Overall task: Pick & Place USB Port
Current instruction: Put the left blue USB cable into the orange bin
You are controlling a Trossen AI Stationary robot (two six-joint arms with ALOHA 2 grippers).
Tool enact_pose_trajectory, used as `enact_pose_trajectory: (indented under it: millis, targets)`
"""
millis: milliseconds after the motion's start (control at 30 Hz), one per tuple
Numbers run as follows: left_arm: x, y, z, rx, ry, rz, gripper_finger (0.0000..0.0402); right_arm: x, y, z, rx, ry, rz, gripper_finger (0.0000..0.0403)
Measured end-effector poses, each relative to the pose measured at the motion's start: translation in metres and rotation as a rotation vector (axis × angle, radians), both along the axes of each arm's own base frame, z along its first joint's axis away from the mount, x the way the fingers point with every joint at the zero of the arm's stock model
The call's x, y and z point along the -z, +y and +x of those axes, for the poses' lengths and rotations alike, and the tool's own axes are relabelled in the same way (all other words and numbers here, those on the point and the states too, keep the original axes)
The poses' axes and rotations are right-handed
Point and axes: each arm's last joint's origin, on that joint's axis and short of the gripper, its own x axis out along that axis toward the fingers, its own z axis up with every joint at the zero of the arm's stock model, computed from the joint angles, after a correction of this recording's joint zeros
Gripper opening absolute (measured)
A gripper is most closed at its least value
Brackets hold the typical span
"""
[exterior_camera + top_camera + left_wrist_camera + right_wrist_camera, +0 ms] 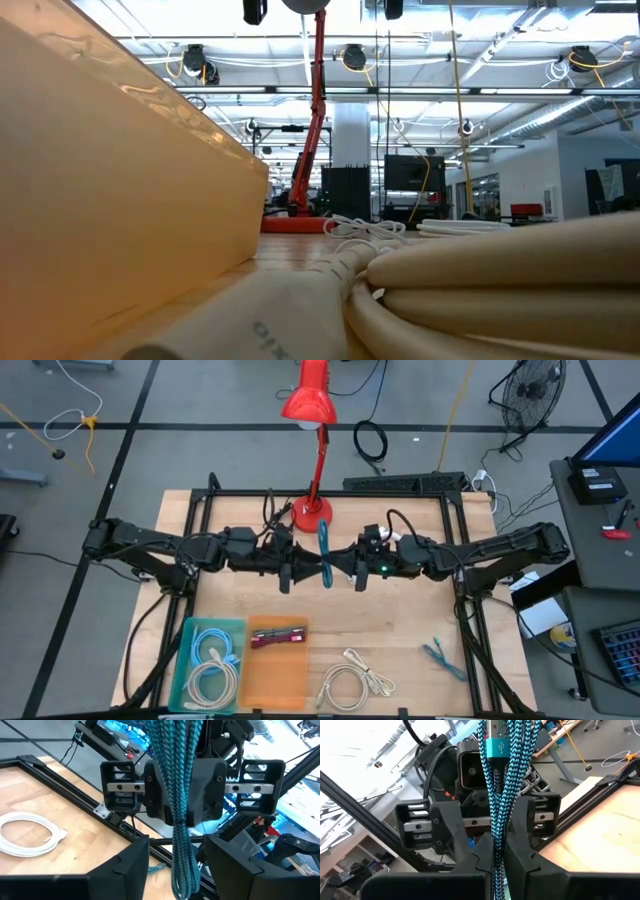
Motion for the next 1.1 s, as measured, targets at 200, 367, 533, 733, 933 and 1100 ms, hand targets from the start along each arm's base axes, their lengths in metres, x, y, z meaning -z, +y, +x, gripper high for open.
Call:
enact_pose_trajectory:
  millis: [200,367,533,733,933,1100]
  targets:
    - [0.0000,0.0014,0.0001,-0.032,0.000,0.010,0.0136,0.0000,-0.0002,0.0000,0.001,0.000,-0.002,0.0011]
    - [-0.0001,0.0015,0.0001,-0.037,-0.001,0.017,0.0105,0.0001,-0.0004,0.0000,0.002,0.002,-0.005,0.0011]
    - [-0.0006,0.0014,0.0001,-0.033,-0.007,0.018,0.0076,0.0001,-0.0005,0.0001,0.002,0.002,-0.007,0.0011]
    - [-0.0021,0.0036,0.0003,-0.011,-0.026,0.038,0.0017,-0.0008,-0.0004,-0.0003,0.002,-0.005,-0.011,0.0012]
    - [-0.0030,0.0070,0.0005,0.002,-0.035,0.031,0.0007,-0.0042,-0.0003,-0.0003,0.003,-0.040,-0.042,0.0066]
    - [-0.0014,0.0054,0.0004,0.007,-0.017,0.029,0.0005,-0.0058,0.0016,-0.0008,-0.026,-0.057,-0.048,0.0123]
